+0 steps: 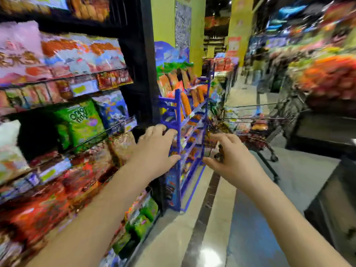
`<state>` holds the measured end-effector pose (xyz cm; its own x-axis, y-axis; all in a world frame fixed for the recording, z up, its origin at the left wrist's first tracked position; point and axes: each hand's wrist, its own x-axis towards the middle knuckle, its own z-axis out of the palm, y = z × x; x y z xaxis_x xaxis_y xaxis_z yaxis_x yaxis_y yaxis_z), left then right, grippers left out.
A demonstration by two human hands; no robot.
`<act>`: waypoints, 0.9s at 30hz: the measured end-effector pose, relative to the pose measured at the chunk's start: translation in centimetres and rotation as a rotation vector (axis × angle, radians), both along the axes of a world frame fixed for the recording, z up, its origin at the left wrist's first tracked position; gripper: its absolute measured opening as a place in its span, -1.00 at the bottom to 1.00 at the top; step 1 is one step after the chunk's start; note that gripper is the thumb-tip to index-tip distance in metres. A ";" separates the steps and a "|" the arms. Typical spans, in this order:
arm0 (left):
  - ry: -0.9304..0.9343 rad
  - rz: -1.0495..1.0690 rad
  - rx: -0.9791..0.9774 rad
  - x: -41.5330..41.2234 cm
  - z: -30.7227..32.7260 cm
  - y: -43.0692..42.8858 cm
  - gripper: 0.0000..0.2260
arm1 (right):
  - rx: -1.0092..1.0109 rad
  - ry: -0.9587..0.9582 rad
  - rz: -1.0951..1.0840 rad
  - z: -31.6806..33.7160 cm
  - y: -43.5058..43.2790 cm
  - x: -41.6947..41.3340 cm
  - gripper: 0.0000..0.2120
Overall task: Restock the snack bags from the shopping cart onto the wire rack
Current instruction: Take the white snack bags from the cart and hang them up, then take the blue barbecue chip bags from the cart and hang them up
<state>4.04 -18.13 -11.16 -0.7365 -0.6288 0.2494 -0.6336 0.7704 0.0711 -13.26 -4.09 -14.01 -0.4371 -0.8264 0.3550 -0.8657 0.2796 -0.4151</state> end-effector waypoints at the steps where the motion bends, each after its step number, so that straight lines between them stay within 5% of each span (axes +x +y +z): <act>1: 0.001 -0.023 0.001 -2.5 -0.1 0.1 -0.40 | 0.005 -0.008 -0.022 -0.1 0.5 -2.2 -0.36; 14: -0.023 -0.267 0.086 -27.7 -3.5 -3.3 -0.38 | 0.087 -0.068 -0.259 -2.3 1.0 -23.7 -0.37; 27: -0.062 -0.413 0.142 -51.6 -7.6 -20.8 -0.36 | 0.172 -0.095 -0.401 -5.4 -14.9 -45.3 -0.38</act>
